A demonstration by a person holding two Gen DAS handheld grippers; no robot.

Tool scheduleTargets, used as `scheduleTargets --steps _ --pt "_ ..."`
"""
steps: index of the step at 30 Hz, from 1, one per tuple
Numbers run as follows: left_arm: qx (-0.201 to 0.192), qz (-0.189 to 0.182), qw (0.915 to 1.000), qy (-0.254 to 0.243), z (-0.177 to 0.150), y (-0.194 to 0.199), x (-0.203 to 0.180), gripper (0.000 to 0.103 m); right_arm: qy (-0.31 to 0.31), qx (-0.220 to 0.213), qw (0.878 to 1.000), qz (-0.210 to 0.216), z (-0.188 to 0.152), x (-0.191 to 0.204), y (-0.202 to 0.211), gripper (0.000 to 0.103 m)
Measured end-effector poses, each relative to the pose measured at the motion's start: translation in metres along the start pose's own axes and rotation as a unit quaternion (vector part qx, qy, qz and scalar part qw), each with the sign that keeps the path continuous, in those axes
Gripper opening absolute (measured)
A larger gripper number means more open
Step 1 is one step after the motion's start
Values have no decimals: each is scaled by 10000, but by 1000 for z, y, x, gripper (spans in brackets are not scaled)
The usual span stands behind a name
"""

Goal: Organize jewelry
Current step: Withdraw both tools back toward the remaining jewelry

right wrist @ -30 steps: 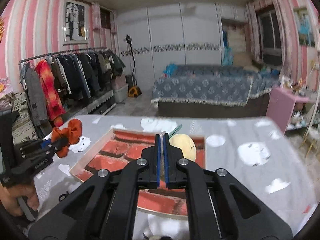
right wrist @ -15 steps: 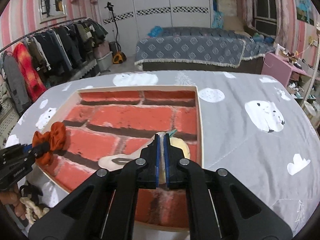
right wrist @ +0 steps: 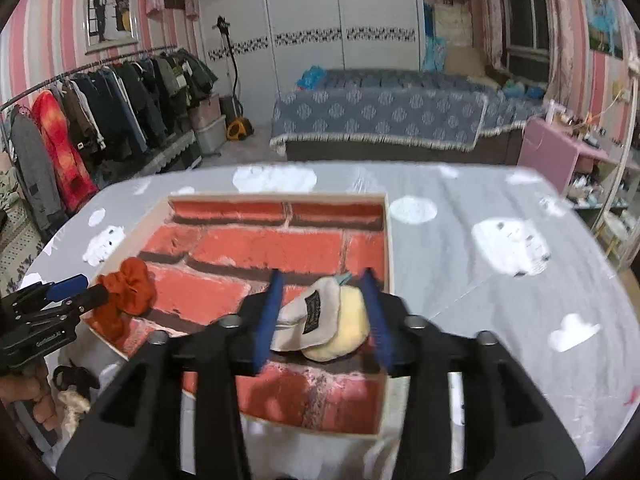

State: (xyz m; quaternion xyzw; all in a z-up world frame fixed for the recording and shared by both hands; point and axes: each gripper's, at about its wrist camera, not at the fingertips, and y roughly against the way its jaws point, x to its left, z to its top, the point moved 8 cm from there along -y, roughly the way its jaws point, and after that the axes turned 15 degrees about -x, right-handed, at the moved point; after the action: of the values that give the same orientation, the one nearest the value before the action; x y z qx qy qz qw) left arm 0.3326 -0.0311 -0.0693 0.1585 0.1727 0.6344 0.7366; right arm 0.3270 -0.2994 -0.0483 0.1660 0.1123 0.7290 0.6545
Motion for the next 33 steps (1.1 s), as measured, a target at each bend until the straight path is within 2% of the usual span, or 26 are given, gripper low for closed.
scheduleTargets --steps 5,8,11,17,22,24,33 --pt "-420 50 9991 -59 17 47 9 53 101 -421 9990 -72 19 -9 55 45" --pt "-705 127 9973 -171 17 84 14 61 117 -645 9978 -135 19 -17 96 53" --pt "-910 234 9953 -236 5 120 17 63 116 -765 9969 -171 6 -23 132 56" --pt "-999 259 9945 -161 -41 169 13 63 40 -685 9973 -258 -52 -20 191 56" --pt "-711 194 9972 -110 -74 181 2 67 247 -488 9982 -252 -92 -11 212 57" --pt "-605 141 9980 -90 -82 180 -3 67 127 -403 9989 -222 -100 -11 213 58" --pt "-482 9 9988 -111 -90 178 -17 68 97 -295 9994 -134 -109 -1 213 58"
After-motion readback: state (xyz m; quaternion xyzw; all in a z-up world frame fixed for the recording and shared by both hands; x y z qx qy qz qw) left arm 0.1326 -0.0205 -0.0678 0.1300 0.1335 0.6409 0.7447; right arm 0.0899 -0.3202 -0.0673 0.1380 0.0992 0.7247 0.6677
